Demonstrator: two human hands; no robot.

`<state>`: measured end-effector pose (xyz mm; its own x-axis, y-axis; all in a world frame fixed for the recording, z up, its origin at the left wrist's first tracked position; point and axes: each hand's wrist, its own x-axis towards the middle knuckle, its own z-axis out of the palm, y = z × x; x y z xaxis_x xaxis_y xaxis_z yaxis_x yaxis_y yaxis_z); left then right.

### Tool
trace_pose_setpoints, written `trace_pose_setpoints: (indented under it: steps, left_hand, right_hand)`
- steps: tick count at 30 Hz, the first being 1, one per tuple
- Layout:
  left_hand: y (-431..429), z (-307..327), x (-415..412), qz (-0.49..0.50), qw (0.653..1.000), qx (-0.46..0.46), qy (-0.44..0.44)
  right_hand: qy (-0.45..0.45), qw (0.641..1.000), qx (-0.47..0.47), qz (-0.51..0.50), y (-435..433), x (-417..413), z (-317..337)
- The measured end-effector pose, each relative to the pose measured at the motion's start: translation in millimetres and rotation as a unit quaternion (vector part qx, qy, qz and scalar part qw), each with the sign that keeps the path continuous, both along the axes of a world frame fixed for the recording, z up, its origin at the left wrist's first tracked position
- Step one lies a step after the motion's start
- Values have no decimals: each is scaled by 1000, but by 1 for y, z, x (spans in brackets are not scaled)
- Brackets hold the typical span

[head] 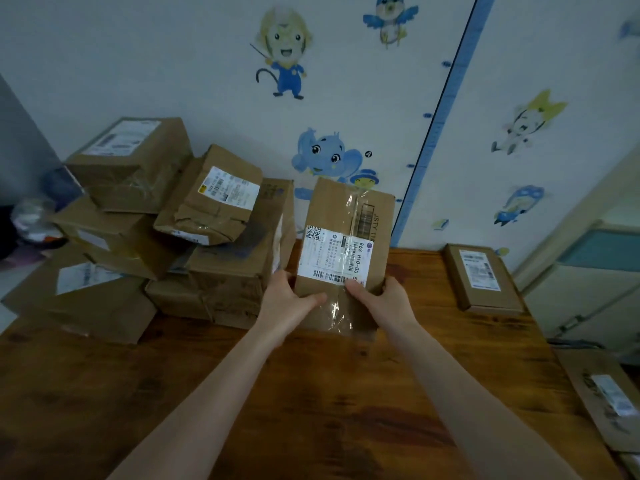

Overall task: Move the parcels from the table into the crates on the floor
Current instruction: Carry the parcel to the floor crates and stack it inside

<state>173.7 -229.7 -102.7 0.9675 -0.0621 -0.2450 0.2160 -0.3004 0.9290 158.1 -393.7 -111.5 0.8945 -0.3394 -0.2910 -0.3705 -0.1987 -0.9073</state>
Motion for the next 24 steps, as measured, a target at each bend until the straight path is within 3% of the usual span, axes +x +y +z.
trace_pose_setpoints:
  steps: [6,11,16,24]
  left_hand:
    - [3,22,1,-31,997,15,-72]
    - [0,35,2,-7,997,-32,-76]
    - [-1,43,4,46,995,-59,-72]
    - [-9,50,0,-24,990,-44,-135]
  right_hand:
    - [-71,994,-53,61,-1,-4,26]
    - [-67,994,26,83,-6,-5,44]
    - [-75,994,38,76,-12,-3,50]
    - [-130,989,-5,70,-18,3,71]
